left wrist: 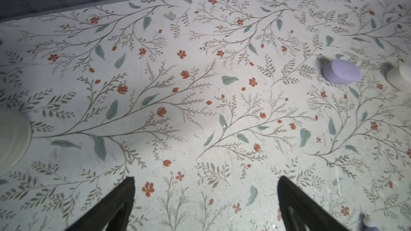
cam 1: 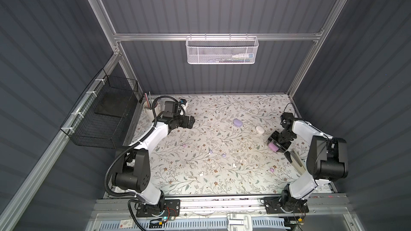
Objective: Insert wireless bluetooth earbuds into charging case
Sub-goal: Pick up the charging case from the middle-right of the table, then pass the charging case.
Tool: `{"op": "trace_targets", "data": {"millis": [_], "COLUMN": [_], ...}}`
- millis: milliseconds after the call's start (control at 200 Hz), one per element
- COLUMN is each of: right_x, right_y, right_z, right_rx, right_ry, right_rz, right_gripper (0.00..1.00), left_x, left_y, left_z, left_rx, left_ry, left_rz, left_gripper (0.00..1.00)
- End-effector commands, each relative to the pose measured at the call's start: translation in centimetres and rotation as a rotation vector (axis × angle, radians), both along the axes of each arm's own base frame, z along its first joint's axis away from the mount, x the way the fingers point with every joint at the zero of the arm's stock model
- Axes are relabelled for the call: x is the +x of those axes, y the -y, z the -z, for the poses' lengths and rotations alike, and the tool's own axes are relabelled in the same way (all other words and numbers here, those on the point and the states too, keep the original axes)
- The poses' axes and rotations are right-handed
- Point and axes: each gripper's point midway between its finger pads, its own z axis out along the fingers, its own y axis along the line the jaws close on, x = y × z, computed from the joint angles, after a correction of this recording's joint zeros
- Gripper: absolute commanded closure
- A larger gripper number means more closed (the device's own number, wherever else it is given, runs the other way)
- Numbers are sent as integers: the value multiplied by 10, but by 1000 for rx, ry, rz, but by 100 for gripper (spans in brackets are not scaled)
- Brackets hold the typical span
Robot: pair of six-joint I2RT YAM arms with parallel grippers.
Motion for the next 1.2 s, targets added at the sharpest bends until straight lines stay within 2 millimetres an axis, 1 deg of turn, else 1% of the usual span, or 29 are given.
{"op": "trace_targets", "data": {"millis": [0,50,75,90,115,120,150,210,310,405,460,510,610,680,755,866,941,1066,1196], "right_x": [-9,-9,-9,-10,-10,-11,-12,-14,-21,-27,-29,-31,-35,-38,-39,-38,-34,-28,-26], "right_y": [-37,-55,-65,-76,-85,-89,-96,-121,-152,-174,-181,-188,-201,-208,-214,-221,-225,-231,-235], "right_z": [-30,-44,-51,-58,-65,-68,-76,-99,-127,-147,-155,-162,-175,-180,-182,-186,-188,-191,-191], "right_rx": [82,116,127,170,192,202,216,270,333,379,398,429,472,490,502,519,524,541,547], "right_ry": [36,72,90,105,124,129,146,198,232,256,261,267,277,273,271,270,273,280,278], "right_rz": [-156,-228,-269,-297,-330,-344,-374,-465,-585,-676,-701,-725,-785,-819,-843,-876,-882,-890,-908], "right_gripper": [41,41,41,41,41,41,41,41,41,42,42,42,43,43,43,43,43,43,43], "left_x": [-12,-16,-22,-24,-28,-28,-34,-45,-67,-87,-97,-106,-119,-127,-134,-141,-147,-154,-157], "left_y": [34,45,55,59,67,68,77,94,123,147,156,163,172,179,186,195,202,210,217], "left_z": [-12,-13,-15,-15,-16,-16,-17,-17,-15,-14,-14,-19,-34,-45,-57,-67,-74,-75,-84], "left_rx": [-31,-36,-58,-60,-65,-67,-69,-77,-95,-73,-67,-74,-109,-144,-181,-212,-238,-260,-300], "left_ry": [24,41,44,48,52,55,63,68,74,103,115,133,185,215,245,270,281,279,298], "left_rz": [176,220,269,287,322,328,373,453,590,702,755,800,860,895,930,972,1005,1045,1057], "left_gripper": [0,0,0,0,0,0,0,0,0,0,0,0,0,0,0,2,3,4,4]}}
